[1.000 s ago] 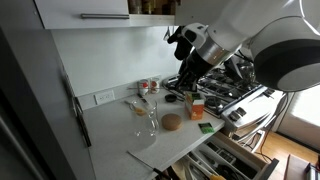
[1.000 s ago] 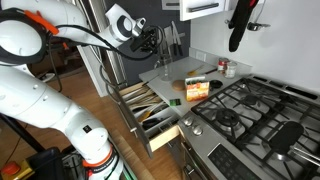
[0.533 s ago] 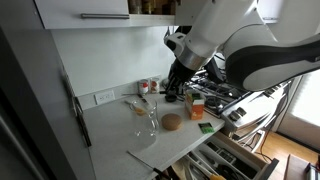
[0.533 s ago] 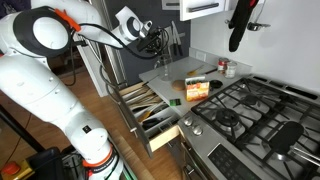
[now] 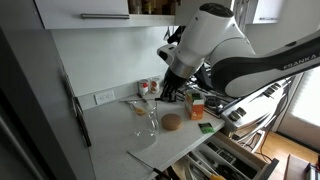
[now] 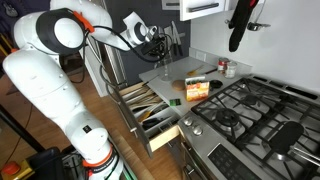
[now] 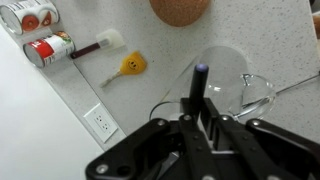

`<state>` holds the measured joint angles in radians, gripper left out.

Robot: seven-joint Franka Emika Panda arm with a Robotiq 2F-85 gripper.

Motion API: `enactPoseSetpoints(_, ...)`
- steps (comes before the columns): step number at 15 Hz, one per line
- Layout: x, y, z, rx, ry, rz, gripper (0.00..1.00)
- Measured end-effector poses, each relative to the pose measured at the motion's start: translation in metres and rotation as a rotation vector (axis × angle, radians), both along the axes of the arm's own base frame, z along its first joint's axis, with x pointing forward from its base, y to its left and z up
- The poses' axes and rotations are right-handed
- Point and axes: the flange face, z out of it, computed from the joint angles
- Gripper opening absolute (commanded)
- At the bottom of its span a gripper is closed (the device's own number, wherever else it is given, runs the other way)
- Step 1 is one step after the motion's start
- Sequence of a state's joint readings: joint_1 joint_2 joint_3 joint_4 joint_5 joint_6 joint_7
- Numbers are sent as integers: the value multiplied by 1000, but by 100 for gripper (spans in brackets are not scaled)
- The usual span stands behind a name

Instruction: Pick up the two black utensils on the left and put them on the glass jar

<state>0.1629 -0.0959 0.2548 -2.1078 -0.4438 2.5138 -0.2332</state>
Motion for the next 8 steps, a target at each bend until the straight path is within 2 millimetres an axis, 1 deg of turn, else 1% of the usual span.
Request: enactPoseSetpoints(8, 14, -3, -17, 9, 22, -6, 4)
